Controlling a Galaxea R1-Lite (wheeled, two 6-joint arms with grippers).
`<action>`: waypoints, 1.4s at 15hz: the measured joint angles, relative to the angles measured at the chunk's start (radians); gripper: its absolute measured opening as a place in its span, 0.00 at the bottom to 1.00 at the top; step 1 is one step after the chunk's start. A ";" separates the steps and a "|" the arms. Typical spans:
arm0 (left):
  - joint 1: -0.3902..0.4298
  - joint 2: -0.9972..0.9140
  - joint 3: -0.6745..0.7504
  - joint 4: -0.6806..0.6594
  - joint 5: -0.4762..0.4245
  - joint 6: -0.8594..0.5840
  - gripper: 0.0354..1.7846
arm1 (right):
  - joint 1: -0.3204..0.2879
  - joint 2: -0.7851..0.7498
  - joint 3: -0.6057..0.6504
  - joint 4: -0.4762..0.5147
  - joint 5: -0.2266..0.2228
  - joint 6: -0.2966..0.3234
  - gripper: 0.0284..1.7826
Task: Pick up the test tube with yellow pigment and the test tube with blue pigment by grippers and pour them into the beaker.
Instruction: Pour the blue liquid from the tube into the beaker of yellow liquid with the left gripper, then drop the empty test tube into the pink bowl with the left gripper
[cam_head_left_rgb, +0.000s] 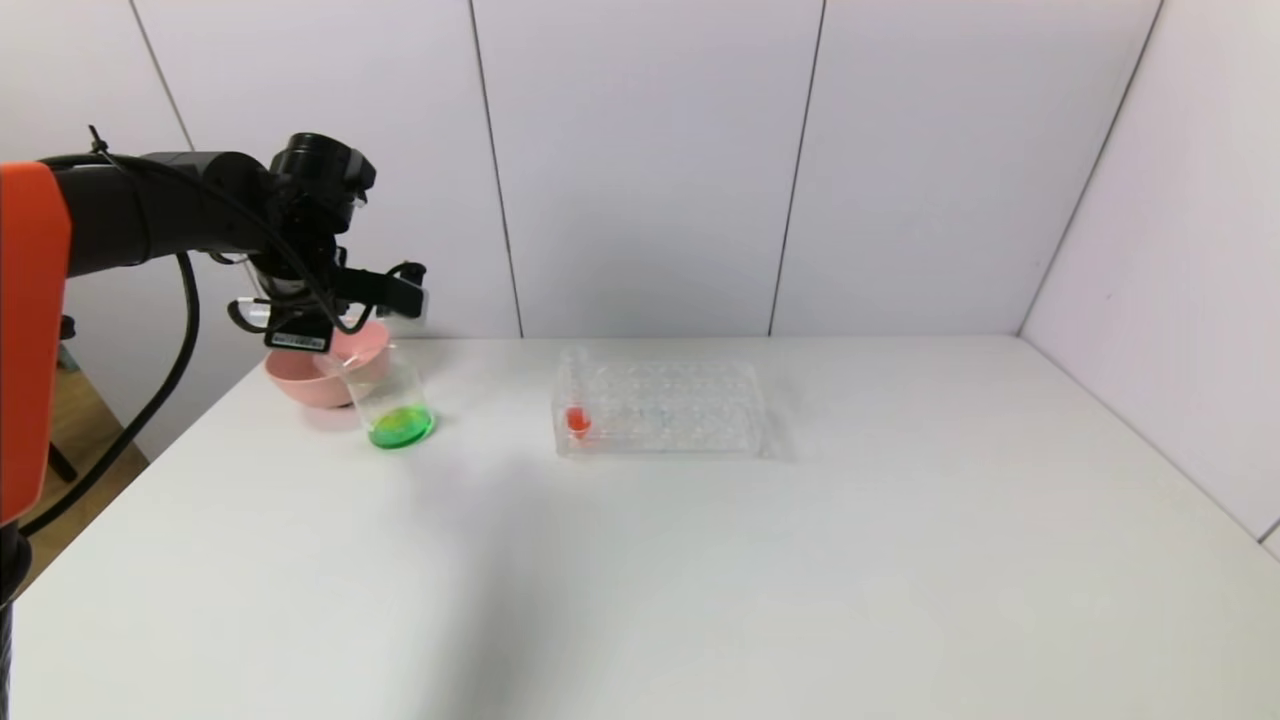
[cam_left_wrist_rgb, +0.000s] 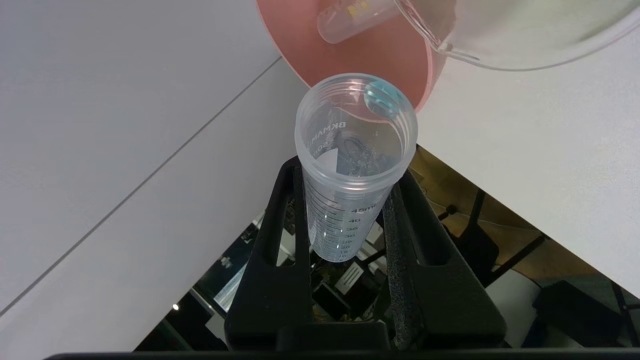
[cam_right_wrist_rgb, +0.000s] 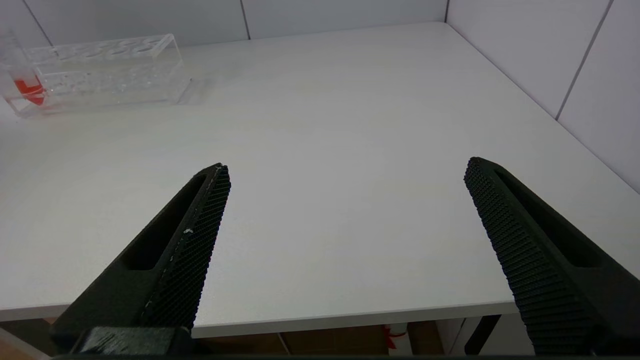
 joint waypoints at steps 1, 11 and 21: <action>-0.009 -0.003 0.000 -0.011 -0.003 -0.005 0.23 | 0.000 0.000 0.000 0.000 0.000 0.000 0.96; 0.071 -0.101 0.003 0.007 -0.285 -0.534 0.23 | 0.000 0.000 0.000 0.000 0.000 0.000 0.96; 0.177 -0.124 0.106 -0.466 -0.459 -1.154 0.23 | 0.000 0.000 0.000 0.000 0.000 0.000 0.96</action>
